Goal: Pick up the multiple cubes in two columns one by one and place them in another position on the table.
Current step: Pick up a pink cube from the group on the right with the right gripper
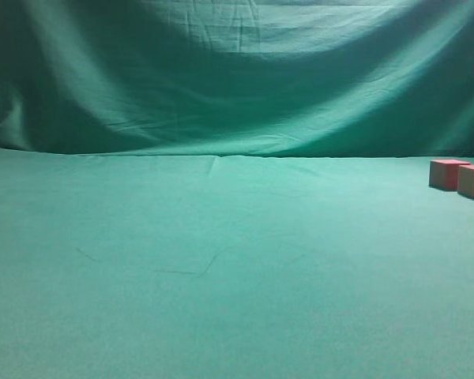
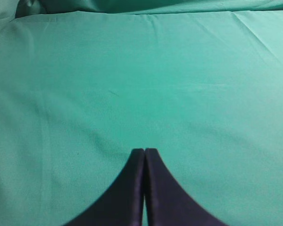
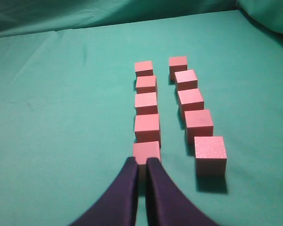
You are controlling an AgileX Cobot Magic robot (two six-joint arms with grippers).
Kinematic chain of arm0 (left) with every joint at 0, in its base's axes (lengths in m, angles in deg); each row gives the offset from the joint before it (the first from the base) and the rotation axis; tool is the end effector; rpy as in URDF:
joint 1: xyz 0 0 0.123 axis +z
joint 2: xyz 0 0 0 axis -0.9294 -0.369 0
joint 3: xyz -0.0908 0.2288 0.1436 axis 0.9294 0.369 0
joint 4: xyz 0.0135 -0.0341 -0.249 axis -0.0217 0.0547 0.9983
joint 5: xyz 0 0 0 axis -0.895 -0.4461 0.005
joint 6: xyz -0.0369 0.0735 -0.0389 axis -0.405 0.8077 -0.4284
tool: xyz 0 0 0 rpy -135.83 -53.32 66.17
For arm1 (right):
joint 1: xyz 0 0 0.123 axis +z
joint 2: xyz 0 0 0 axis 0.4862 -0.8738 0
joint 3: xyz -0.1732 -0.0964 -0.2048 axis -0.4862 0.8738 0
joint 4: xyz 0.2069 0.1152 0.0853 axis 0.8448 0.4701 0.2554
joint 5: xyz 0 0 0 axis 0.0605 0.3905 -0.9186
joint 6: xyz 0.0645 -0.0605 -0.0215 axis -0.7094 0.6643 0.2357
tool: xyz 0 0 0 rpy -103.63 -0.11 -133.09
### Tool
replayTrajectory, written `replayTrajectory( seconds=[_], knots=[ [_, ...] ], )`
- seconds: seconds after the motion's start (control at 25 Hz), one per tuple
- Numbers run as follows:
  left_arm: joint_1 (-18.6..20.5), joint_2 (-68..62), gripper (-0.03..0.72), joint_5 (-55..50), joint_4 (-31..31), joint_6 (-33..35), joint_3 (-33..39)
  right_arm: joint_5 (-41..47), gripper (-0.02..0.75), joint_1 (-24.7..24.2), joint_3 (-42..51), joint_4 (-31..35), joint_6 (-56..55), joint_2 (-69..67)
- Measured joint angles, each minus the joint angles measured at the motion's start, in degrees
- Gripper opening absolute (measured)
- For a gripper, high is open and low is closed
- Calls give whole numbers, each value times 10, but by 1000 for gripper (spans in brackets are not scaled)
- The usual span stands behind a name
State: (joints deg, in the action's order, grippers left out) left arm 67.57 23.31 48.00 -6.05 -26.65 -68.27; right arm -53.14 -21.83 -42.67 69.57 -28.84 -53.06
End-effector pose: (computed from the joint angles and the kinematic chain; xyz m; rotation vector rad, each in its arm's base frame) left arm 0.0528 -0.0001 0.1773 0.0328 1.8329 0.0166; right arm 0.0511 0.0051 0.1693 0.0166 1.9112 0.1602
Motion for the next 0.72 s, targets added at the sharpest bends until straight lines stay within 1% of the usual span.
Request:
replayTrajectory(
  seconds=[0.72],
  knots=[
    [0, 0, 0, 0, 0, 0, 0, 0, 50, 0, 0, 0, 0, 0]
  ],
)
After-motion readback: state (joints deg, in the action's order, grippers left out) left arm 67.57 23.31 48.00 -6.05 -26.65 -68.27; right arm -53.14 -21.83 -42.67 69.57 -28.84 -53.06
